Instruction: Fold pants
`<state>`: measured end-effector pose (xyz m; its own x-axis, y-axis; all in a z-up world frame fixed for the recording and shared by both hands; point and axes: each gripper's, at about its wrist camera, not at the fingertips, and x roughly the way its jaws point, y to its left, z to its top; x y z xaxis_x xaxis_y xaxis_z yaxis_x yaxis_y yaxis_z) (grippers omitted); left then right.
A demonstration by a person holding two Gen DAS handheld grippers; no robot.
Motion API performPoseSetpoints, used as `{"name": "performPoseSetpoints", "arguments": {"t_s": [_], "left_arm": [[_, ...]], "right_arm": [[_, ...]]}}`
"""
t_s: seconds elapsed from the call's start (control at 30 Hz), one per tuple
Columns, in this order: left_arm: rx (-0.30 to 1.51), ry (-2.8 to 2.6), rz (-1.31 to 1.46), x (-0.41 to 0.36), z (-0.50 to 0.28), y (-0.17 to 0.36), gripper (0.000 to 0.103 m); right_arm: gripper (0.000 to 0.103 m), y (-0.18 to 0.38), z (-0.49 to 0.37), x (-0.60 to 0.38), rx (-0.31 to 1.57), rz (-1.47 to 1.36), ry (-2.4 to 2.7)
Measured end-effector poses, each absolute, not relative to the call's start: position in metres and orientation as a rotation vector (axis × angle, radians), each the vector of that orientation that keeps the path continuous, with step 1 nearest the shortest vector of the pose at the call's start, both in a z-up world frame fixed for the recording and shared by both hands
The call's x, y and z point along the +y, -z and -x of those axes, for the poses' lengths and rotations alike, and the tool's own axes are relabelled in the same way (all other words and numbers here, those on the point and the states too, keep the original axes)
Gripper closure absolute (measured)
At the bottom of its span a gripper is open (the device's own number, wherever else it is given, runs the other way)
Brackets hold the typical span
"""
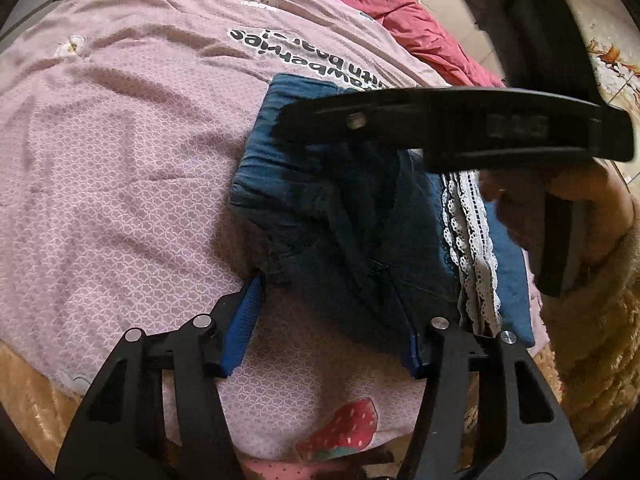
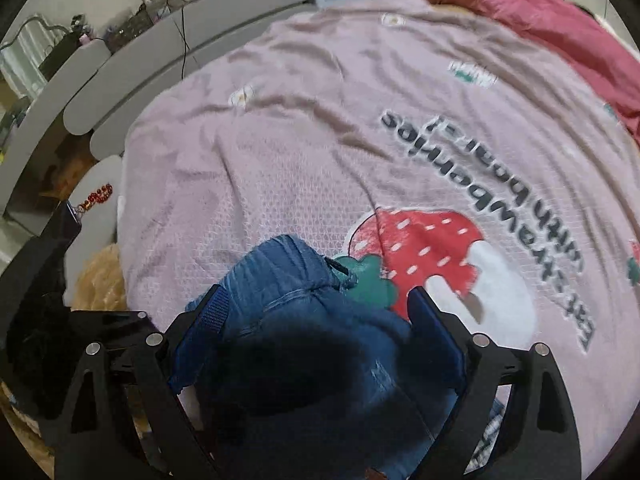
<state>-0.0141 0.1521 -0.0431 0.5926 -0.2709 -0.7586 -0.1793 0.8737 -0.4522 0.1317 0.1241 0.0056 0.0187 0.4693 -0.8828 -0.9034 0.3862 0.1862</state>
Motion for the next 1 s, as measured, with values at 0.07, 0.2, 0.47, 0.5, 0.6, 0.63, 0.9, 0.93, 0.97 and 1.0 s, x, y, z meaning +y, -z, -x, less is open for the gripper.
{"name": "performPoseSetpoints", "arguments": {"t_s": [0.07,0.2,0.47,0.5,0.6,0.63,0.9,0.93,0.97,1.0], "left_arm": [[0.947,0.057,0.523,0.152,0.012,0.043,0.052],[0.944,0.060,0.539,0.155,0.014,0.042,0.052],[0.901,0.067,0.580,0.157,0.022,0.023,0.038],[0.896,0.077,0.584,0.156,0.022,0.021,0.035],[0.891,0.122,0.594,0.147,0.018,0.018,0.035],[0.902,0.149,0.603,0.142,0.014,0.018,0.035],[0.859,0.294,0.672,0.112,0.007,0.001,0.057],[0.853,0.303,0.667,0.109,0.008,-0.002,0.057],[0.846,0.312,0.656,0.104,0.008,-0.007,0.057],[0.838,0.318,0.649,0.102,0.008,-0.009,0.057]], "right_arm": [[0.028,0.005,-0.137,0.127,1.142,0.466,-1.165],[0.054,0.012,-0.133,0.128,1.153,0.438,-1.242],[0.064,-0.040,-0.141,0.064,1.049,0.208,-1.375],[0.064,-0.045,-0.143,0.059,1.042,0.191,-1.382],[0.064,-0.057,-0.148,0.029,1.021,0.115,-1.405],[0.064,-0.060,-0.149,0.019,1.008,0.101,-1.404],[0.064,-0.066,-0.154,-0.038,0.961,0.021,-1.358],[0.064,-0.066,-0.155,-0.047,0.953,0.007,-1.348],[0.062,-0.066,-0.155,-0.055,0.949,-0.005,-1.340],[0.061,-0.066,-0.156,-0.061,0.946,-0.016,-1.334]]}}
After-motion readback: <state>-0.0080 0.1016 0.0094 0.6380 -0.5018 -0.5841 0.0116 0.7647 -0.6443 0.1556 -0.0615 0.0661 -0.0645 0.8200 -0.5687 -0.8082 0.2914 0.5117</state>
